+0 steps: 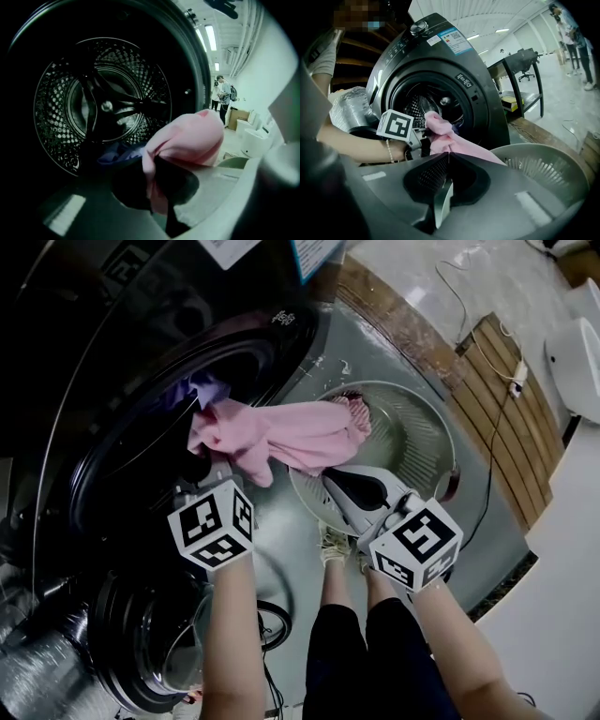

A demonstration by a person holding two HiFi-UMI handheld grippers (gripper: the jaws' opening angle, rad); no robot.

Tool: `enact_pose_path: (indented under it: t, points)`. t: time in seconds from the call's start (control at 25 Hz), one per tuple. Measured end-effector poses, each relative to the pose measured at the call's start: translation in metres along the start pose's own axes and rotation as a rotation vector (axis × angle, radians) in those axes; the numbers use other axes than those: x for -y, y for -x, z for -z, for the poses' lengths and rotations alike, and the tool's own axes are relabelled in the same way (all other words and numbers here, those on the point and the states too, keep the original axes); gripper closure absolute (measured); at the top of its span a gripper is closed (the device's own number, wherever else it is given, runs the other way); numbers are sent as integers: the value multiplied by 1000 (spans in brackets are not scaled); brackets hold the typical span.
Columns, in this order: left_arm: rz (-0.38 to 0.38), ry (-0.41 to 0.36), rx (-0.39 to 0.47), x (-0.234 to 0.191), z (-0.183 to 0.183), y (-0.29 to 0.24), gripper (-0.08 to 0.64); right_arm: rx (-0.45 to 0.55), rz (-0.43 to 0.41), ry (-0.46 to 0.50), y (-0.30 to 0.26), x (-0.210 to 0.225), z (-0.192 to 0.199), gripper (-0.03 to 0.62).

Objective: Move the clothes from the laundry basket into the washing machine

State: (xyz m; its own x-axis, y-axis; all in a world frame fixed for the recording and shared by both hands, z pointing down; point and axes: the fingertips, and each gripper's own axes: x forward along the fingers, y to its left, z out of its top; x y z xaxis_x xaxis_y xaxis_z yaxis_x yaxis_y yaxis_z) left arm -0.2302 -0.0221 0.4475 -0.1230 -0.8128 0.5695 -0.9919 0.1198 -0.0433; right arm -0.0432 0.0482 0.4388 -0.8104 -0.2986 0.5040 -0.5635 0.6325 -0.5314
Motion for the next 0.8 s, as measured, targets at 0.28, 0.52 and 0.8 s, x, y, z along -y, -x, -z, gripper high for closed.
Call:
enact_pose_path:
  t: [0.28,0.52,0.8]
  points:
    - [-175,13,124,-55,-62,-34,532,-17,-2,-1,-14,5,1,578]
    - [-285,50,157,-81,-67,-54,520,-46,-10,-10,-20,0,13,575]
    - [-207,321,103,-78,-39,-62,256,-59,-17,-18,-22,-6,22,574]
